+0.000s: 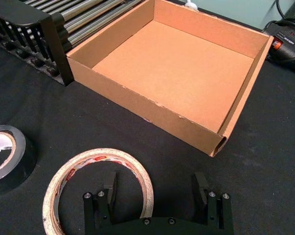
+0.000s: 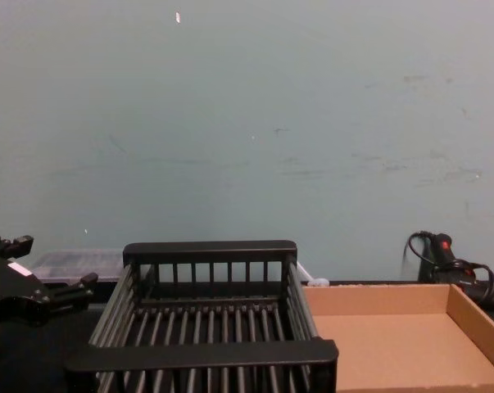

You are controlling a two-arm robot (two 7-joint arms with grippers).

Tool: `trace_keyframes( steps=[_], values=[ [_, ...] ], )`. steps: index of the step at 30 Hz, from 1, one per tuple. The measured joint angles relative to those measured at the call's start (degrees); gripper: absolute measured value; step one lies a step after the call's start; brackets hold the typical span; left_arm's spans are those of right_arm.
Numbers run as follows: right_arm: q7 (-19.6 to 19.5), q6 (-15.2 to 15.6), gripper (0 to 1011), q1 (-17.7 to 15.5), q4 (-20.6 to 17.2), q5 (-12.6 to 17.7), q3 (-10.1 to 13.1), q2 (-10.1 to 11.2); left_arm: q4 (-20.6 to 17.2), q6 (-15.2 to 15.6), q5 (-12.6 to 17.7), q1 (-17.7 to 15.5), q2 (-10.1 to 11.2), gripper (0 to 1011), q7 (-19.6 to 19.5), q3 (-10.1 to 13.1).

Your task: Pick up the white tape and place it into the black box , Pick up the silver tape and place it into the brown box.

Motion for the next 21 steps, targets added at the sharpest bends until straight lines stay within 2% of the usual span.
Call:
trace_keyframes(
  steps=[12, 15, 21],
  values=[
    [-0.07, 0.0, 993, 0.01, -0.04, 0.03, -0.06, 0.07, 0.0, 0.0, 0.0, 0.0, 0.0, 1001, 0.0, 0.0],
    [-0.08, 0.0, 953, 0.01, -0.06, 0.04, -0.07, 0.08, 0.0, 0.0, 0.0, 0.0, 0.0, 1001, 0.0, 0.0],
    [-0.11, 0.0, 786, 0.01, -0.1, 0.07, -0.1, 0.1, 0.0, 0.0, 0.0, 0.0, 0.0, 1001, 0.0, 0.0]
  ],
)
